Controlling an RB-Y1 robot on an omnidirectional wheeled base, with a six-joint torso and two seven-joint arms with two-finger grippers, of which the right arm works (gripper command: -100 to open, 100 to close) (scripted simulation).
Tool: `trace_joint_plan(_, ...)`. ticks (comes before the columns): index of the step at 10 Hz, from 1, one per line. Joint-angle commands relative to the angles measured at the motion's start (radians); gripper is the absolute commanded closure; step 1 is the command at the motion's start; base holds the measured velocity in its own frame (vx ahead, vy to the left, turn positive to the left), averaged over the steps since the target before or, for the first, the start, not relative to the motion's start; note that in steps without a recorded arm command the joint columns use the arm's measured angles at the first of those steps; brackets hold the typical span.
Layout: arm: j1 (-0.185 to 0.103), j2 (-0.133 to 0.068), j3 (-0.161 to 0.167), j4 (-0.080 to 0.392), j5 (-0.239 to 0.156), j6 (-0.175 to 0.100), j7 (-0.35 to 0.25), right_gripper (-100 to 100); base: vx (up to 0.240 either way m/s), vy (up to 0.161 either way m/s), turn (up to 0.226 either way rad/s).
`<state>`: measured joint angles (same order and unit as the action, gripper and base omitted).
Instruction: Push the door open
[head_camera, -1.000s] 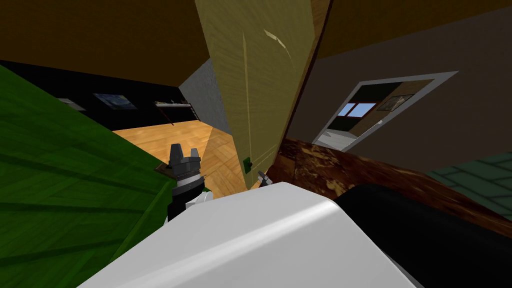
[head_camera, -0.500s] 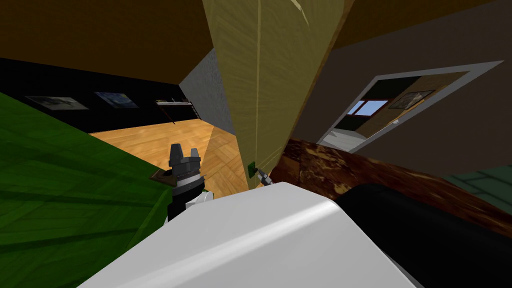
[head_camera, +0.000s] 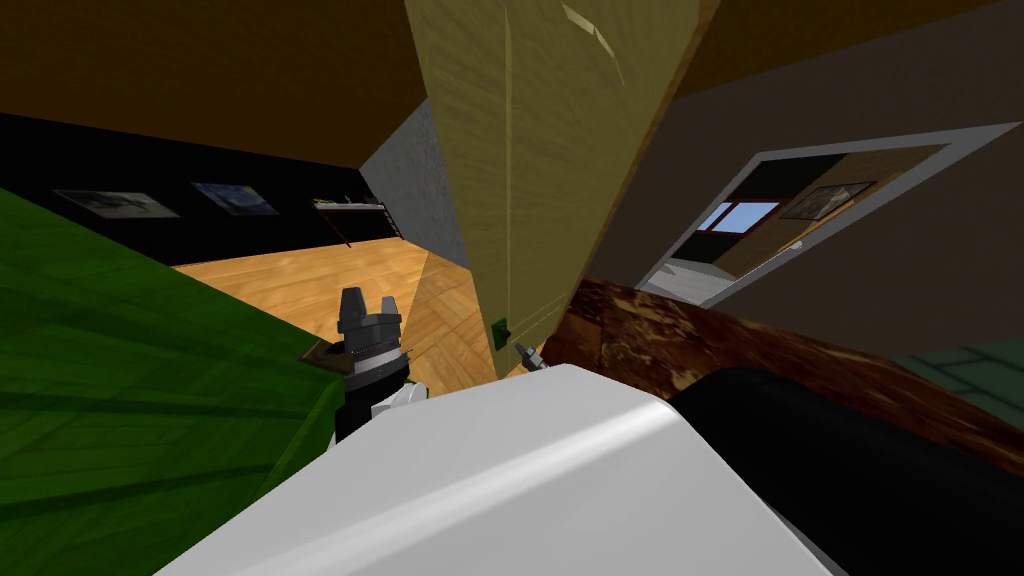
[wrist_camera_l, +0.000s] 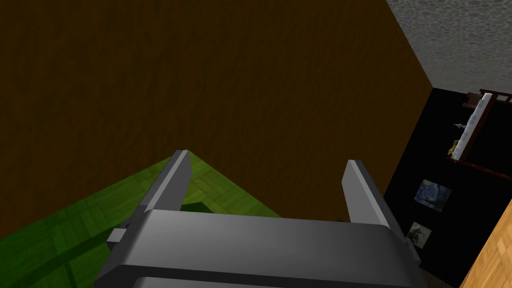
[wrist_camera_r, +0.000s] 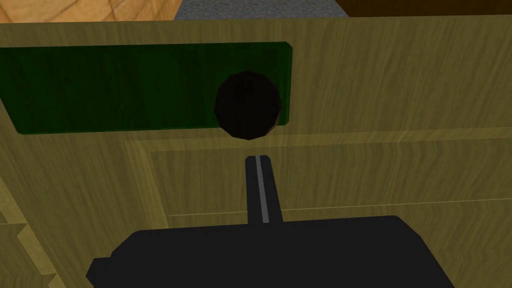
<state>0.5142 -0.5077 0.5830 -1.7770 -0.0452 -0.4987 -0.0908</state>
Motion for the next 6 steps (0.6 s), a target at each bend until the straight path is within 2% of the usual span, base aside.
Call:
trace_joint_plan(1, 0.0, 0.0, 0.0, 0.0, 0.0, 0.0, 0.0, 100, -0.015, -0.011, 0.0)
trace_joint_plan(3, 0.0, 0.0, 0.0, 0.0, 0.0, 0.0, 0.0, 100, -0.004, -0.002, 0.0)
trace_joint_plan(4, 0.009, 0.013, -0.018, 0.0, -0.007, 0.003, 0.005, -100, -0.096, 0.02, -0.196)
trace_joint_plan(6, 0.017, 0.023, -0.033, 0.0, -0.013, 0.006, 0.009, -100, -0.14, 0.055, -0.16)
